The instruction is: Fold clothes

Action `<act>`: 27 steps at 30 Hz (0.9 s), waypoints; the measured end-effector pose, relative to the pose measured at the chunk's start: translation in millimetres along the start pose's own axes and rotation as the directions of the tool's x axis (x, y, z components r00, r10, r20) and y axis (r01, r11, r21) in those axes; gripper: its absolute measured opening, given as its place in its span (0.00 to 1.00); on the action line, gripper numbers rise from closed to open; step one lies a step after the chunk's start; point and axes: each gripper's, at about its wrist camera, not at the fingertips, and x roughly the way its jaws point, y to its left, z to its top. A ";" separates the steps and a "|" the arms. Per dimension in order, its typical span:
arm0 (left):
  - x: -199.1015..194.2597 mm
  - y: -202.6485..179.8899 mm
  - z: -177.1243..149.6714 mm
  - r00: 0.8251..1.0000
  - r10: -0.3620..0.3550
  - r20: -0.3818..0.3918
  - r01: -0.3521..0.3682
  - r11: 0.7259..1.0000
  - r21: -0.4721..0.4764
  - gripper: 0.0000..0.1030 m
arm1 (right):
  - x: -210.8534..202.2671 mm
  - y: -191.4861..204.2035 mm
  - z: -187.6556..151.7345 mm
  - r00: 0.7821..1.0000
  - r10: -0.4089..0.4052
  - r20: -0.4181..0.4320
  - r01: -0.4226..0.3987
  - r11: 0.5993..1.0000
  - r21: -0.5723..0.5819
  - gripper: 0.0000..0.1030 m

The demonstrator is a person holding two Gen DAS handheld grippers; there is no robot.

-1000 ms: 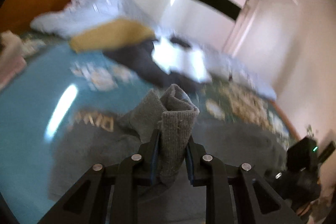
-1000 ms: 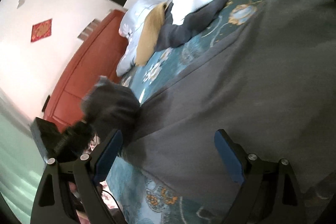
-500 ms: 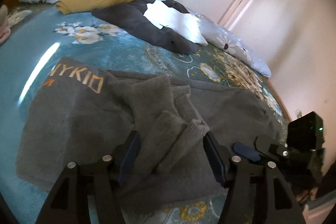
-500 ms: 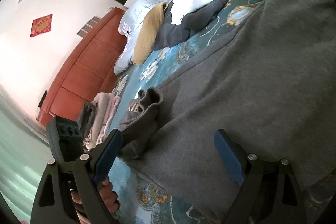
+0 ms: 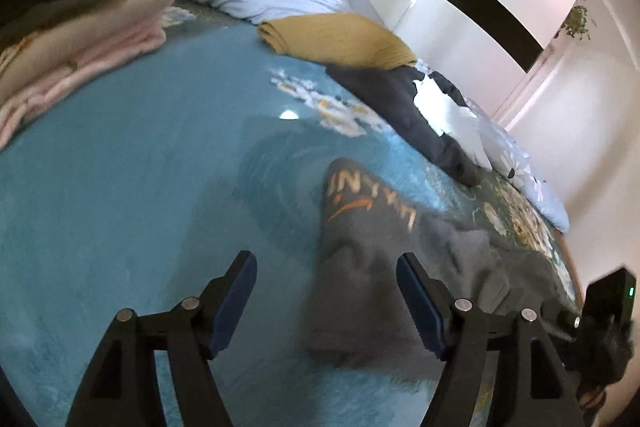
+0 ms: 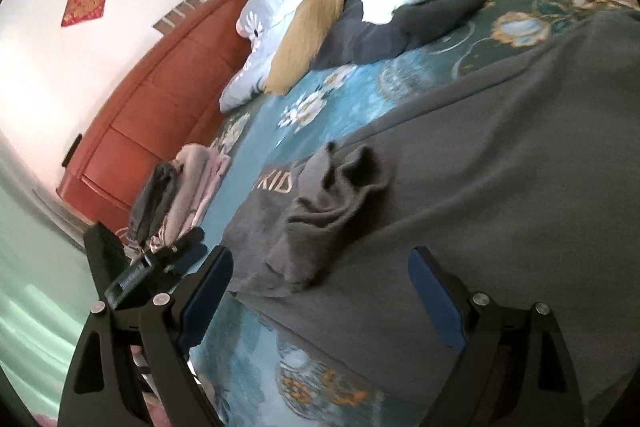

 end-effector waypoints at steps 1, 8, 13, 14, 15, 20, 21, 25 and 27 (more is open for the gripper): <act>2.2 -1.5 -3.3 1.000 0.004 -0.003 -0.004 1.000 0.018 0.74 | 5.9 3.9 0.0 1.000 -0.001 -0.011 0.001 1.000 0.001 0.87; 30.2 -32.3 -27.6 0.994 0.078 -0.077 -0.056 0.965 0.258 0.74 | -0.9 39.8 10.0 0.984 -0.148 0.097 0.158 0.981 -0.114 0.83; 25.1 -30.8 -28.6 0.996 0.042 -0.080 -0.021 0.969 0.248 0.74 | 12.6 70.7 11.4 0.988 -0.139 0.062 0.150 0.964 -0.221 0.83; 22.2 -26.5 -27.4 0.997 0.031 -0.072 -0.014 0.974 0.226 0.74 | 20.7 75.1 8.9 0.990 -0.138 0.041 0.144 0.961 -0.235 0.83; 20.8 -22.1 -25.3 0.997 0.027 -0.067 -0.013 0.978 0.209 0.74 | 28.7 79.4 6.4 0.990 -0.137 0.021 0.138 0.959 -0.249 0.83; 16.4 -5.5 -18.3 0.998 0.004 -0.059 0.004 0.992 0.125 0.74 | 40.9 76.8 3.1 0.983 -0.185 -0.014 0.175 0.949 -0.263 0.83; 16.2 -3.4 -17.6 0.998 -0.003 -0.062 0.010 0.993 0.114 0.74 | 41.0 66.8 3.1 0.972 -0.234 -0.031 0.220 0.944 -0.247 0.83; 15.9 -5.4 -17.4 0.998 0.002 -0.058 0.005 0.992 0.127 0.74 | 37.7 23.5 -2.7 0.957 -0.272 -0.106 0.261 0.960 -0.103 0.83; 15.0 -4.7 -17.1 0.999 0.001 -0.052 0.005 0.992 0.125 0.74 | 31.9 12.2 -6.4 0.965 -0.239 -0.104 0.236 0.971 -0.042 0.81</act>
